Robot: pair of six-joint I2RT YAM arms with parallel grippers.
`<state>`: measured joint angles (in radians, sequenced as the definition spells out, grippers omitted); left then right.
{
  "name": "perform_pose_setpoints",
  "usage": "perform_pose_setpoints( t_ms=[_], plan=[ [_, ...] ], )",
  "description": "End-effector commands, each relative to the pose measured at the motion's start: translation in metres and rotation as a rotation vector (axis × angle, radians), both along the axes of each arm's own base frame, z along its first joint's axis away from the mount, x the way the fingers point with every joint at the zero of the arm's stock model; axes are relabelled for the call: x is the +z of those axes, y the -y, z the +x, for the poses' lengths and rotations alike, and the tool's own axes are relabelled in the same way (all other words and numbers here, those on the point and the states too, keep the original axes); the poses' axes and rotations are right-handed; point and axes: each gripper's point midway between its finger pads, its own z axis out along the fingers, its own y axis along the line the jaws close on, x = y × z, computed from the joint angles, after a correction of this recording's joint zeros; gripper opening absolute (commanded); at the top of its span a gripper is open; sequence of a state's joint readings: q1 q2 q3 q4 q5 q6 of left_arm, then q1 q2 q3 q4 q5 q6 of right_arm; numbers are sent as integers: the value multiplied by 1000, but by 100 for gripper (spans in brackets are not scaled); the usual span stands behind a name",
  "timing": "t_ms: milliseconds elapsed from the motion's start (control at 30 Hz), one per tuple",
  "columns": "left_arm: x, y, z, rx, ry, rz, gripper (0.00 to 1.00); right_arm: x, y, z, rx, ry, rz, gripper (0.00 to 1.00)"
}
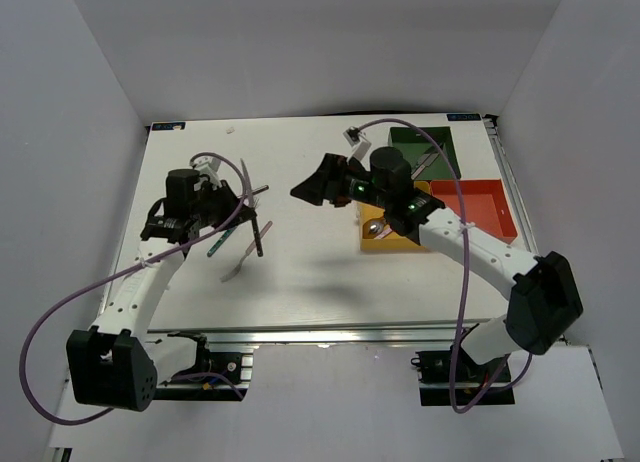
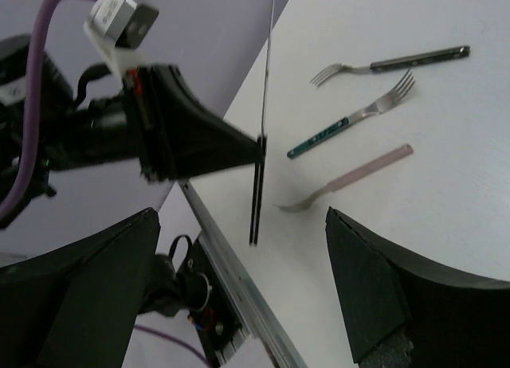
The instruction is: Sort the eating utensils into containers
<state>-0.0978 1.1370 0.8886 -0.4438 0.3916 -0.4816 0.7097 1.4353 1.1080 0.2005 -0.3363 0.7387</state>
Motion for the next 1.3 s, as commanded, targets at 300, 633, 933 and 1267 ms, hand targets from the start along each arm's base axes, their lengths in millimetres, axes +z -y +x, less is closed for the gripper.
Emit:
perform_pose_setpoints(
  t_ms=[300,633,933,1267],
  plan=[
    [53,82,-22,-253,130,-168,0,15,-44,53,-236,87,-107,85],
    [76,103,-28,-332,187,-245,1,-5,-68,52,-140,89,-134,34],
    [67,24,-21,-28,142,162,98,-2,87,158,-530,44,-234,0],
    [51,-42,-48,200,332,316,98,-21,309,293,-984,2,-324,0]
  ],
)
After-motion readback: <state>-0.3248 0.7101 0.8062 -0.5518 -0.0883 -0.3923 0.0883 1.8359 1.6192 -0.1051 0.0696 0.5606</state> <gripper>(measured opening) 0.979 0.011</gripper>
